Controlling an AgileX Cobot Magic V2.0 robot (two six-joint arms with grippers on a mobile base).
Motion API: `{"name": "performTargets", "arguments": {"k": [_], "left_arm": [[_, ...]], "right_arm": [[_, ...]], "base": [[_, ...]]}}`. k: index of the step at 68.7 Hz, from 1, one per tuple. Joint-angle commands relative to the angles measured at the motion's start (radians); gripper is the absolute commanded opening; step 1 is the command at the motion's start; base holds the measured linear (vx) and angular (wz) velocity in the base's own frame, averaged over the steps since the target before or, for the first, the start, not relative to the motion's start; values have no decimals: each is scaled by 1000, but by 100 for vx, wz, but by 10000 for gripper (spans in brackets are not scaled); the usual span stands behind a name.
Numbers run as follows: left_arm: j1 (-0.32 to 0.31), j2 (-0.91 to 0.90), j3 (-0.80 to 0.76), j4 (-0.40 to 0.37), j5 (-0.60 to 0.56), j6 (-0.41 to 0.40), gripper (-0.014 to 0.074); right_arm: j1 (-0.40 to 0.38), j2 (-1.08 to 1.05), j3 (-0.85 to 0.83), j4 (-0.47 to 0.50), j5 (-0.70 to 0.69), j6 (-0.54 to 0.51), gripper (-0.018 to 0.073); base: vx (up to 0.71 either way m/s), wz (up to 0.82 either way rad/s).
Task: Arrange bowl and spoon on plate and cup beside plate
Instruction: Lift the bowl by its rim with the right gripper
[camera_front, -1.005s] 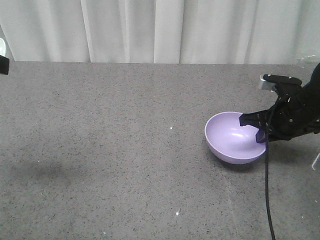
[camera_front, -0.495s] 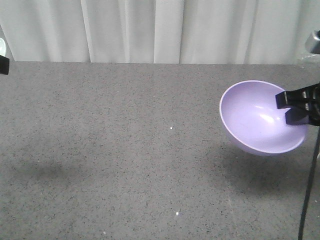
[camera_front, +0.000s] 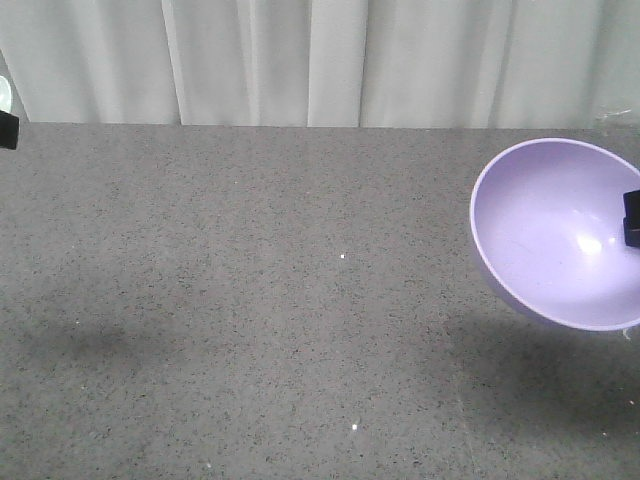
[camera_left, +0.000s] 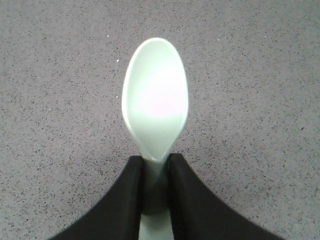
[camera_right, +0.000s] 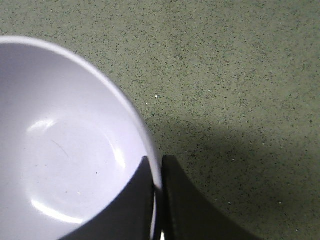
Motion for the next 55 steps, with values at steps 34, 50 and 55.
{"name": "performTargets", "arguments": {"k": [34,50,55], "left_arm": [[-4,-20,-24,6,-53,0,-6],[-4,-20,-24,6,-53,0,-6],[-4,-20,-24,6,-54,0,-6]], "right_arm": [[-6,-12,-30,12,-43,-13,-6],[-6,-12,-30,12,-41,-13,-6],[-6,-12,-30,12,-41,-13,-6]], "base": [[0,0],[0,0],[0,0]]}}
